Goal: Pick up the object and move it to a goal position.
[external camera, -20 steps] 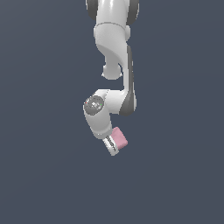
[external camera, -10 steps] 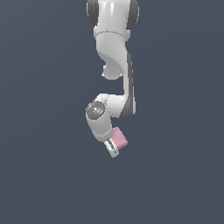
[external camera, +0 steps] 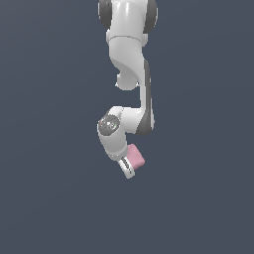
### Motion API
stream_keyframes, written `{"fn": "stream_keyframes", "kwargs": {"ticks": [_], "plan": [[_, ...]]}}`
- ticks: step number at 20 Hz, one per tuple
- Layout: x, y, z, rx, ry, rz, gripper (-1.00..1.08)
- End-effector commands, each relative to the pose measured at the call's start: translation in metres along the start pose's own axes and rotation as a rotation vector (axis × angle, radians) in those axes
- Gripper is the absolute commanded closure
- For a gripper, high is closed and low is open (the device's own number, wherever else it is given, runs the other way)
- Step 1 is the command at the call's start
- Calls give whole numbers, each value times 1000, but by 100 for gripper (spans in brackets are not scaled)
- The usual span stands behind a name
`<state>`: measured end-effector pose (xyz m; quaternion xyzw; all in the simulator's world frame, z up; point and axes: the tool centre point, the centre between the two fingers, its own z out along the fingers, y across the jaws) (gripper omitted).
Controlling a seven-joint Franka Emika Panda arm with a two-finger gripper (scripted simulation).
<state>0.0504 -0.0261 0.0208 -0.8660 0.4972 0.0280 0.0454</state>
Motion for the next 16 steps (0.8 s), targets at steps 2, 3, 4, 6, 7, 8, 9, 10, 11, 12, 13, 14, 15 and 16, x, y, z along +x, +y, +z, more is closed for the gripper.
{"fn": "stream_keyframes", "kwargs": {"ticks": [2,3,4,6,7,8,9,10,11,12,13,14,15,16], "plan": [[-1,0,-1,0,0,0,108],[-3,0,-2,0,0,0,108],[-4,1,-3,0,0,0,108],[-9,1,-6,0,0,0,108],[-11,1,-9,0,0,0,108],[-15,2,-11,0,0,0,108],[-18,2,-13,0,0,0,108],[-22,2,-16,0,0,0,108],[-27,3,-20,0,0,0,108],[-32,3,-23,0,0,0,108],[-37,4,-27,0,0,0,108],[-43,4,-32,0,0,0,108],[-50,5,-36,0,0,0,108],[-57,5,-41,0,0,0,108]]}}
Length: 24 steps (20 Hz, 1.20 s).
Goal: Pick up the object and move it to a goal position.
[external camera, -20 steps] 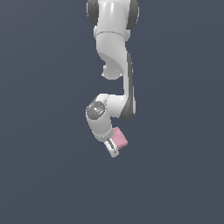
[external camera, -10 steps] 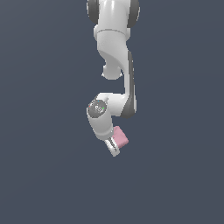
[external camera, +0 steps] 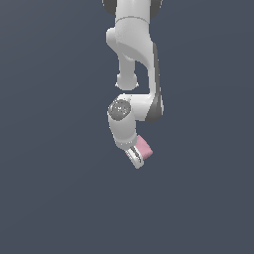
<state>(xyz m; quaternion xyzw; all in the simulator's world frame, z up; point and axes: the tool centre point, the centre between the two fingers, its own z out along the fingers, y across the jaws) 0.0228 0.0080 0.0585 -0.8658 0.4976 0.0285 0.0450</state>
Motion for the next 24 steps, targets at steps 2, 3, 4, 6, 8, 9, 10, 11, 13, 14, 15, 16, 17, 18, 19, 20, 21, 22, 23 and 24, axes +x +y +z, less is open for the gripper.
{"fn": "stream_keyframes", "kwargs": {"ticks": [2,3,4,6,8,9,10,11,13,14,15,16,17,18,19,20,21,22,23,24], "plan": [[-25,2,-19,1,0,-1,108],[-34,2,-25,1,0,-1,108],[-43,3,-31,1,0,-1,108],[-60,5,-44,1,0,-1,108],[-79,6,-58,1,0,-1,108],[-88,7,-65,1,0,-1,108],[-97,7,-71,1,0,-1,108],[-106,8,-78,1,0,-1,108],[-125,9,-92,1,0,-1,108],[-134,10,-99,1,0,-1,108],[-143,10,-106,1,0,-1,108],[-151,11,-112,1,1,-1,108],[-160,11,-119,1,1,-1,108],[-167,12,-125,1,1,-1,108],[-175,12,-130,1,2,-1,108],[-182,12,-136,1,2,-1,108],[-188,12,-141,1,2,-1,108],[-195,13,-146,1,2,-1,108],[-200,13,-150,1,2,-1,108],[-206,13,-154,1,2,-1,108]]}}
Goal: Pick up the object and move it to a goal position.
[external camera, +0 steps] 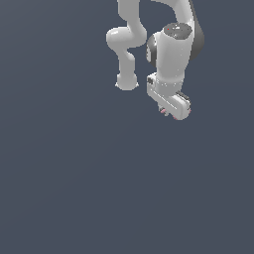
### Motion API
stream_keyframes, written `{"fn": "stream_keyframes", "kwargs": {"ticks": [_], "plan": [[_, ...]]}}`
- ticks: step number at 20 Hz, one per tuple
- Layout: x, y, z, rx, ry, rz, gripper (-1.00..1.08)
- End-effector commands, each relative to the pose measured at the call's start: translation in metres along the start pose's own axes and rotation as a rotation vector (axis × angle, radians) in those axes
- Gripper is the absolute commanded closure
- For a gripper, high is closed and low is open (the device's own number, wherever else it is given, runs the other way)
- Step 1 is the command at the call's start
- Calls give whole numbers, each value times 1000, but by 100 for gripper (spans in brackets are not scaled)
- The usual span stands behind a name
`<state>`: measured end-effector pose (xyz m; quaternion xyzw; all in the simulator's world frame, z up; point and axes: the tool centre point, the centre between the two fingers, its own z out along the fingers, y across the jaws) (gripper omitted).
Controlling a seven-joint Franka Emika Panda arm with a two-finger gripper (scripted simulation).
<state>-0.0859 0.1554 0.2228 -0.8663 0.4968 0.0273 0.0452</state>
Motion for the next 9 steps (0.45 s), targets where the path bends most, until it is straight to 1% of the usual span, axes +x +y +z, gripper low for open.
{"fn": "stream_keyframes", "kwargs": {"ticks": [1,5,9], "plan": [[-13,1,-11,-1,0,1,108],[-27,0,-21,-1,0,1,108],[-32,0,-25,-1,0,1,108]]}}
